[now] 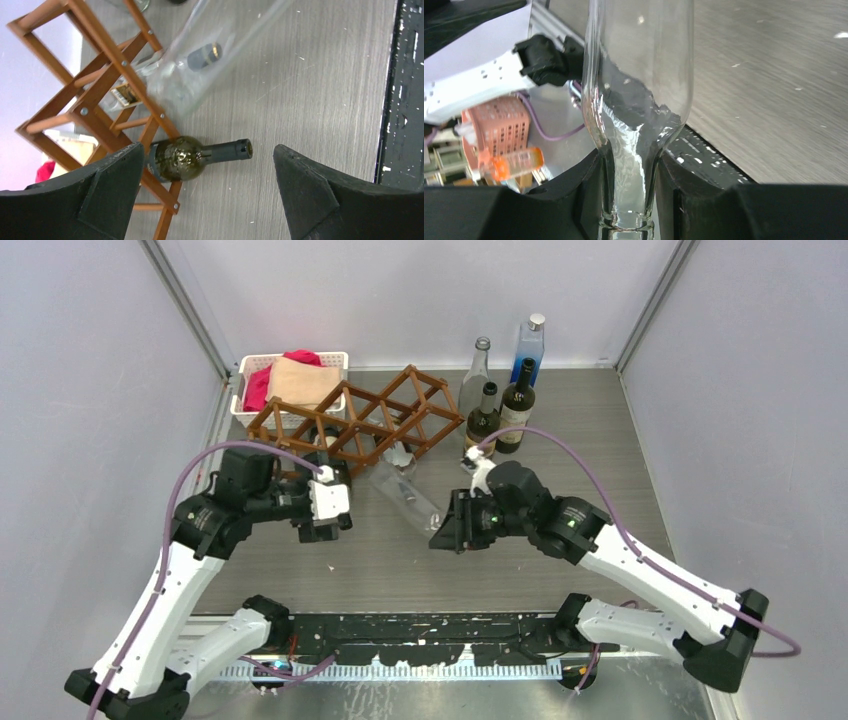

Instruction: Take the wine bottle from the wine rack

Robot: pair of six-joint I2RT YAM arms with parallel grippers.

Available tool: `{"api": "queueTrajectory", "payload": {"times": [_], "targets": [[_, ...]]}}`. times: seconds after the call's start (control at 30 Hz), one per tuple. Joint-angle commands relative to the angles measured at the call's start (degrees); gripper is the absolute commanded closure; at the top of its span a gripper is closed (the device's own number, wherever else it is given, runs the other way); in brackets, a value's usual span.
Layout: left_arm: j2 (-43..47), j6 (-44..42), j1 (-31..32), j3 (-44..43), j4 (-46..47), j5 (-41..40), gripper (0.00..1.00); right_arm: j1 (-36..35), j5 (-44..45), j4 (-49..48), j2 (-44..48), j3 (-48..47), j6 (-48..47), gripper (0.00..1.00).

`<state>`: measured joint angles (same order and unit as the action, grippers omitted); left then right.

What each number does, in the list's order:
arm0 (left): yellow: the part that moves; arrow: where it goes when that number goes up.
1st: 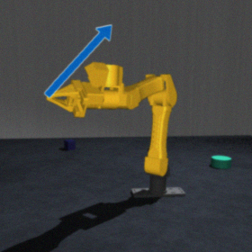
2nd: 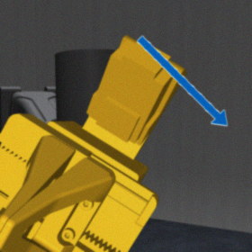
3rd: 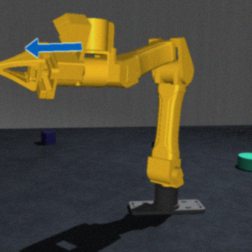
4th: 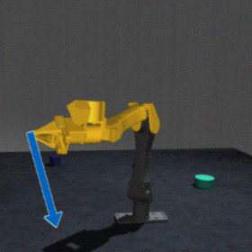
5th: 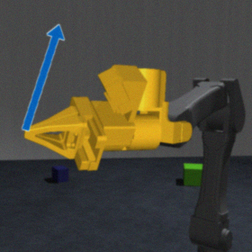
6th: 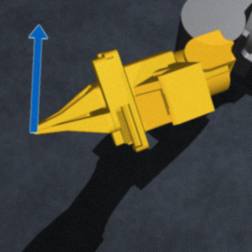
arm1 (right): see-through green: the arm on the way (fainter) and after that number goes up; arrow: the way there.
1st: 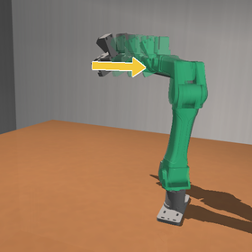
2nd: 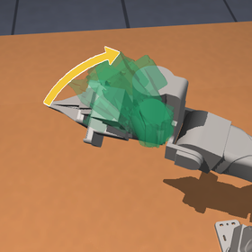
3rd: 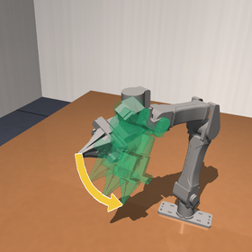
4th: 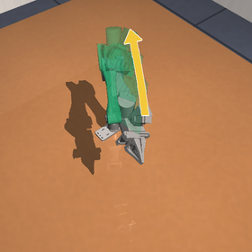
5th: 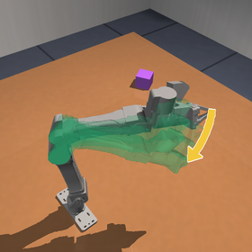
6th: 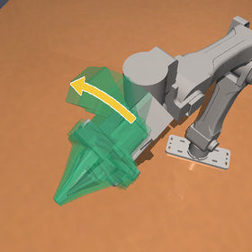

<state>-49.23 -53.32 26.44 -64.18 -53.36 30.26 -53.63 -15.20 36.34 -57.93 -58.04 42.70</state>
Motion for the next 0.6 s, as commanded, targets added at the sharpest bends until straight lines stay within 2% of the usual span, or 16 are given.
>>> {"api": "queueTrajectory", "payload": {"times": [0.0, 0.2, 0.43, 0.5, 0.57], "targets": [[0.1, -2.6, 3.6, 0.7, 3.1, -3.4, 0.00, -6.6, 1.0, -4.6, -4.4, -8.7, -2.6, 0.99], [2.8, -8.1, 4.6, 3.0, -2.4, -3.4, 0.00, -12.1, 1.5, -4.4, -10.8, -14.9, -4.4, 0.99], [6.5, -14.5, 5.0, 6.3, -10.0, -2.1, 0.01, -13.6, -1.1, -6.2, -14.2, -17.7, -5.2, 0.99], [7.2, -16.4, 5.0, 6.9, -11.0, -2.1, 0.02, -13.7, -2.0, -6.3, -14.5, -18.2, -5.5, 0.99], [7.5, -17.9, 5.0, 7.5, -10.7, -2.4, 0.08, -13.7, -2.5, -5.8, -14.8, -18.6, -6.0, 0.99]]}}
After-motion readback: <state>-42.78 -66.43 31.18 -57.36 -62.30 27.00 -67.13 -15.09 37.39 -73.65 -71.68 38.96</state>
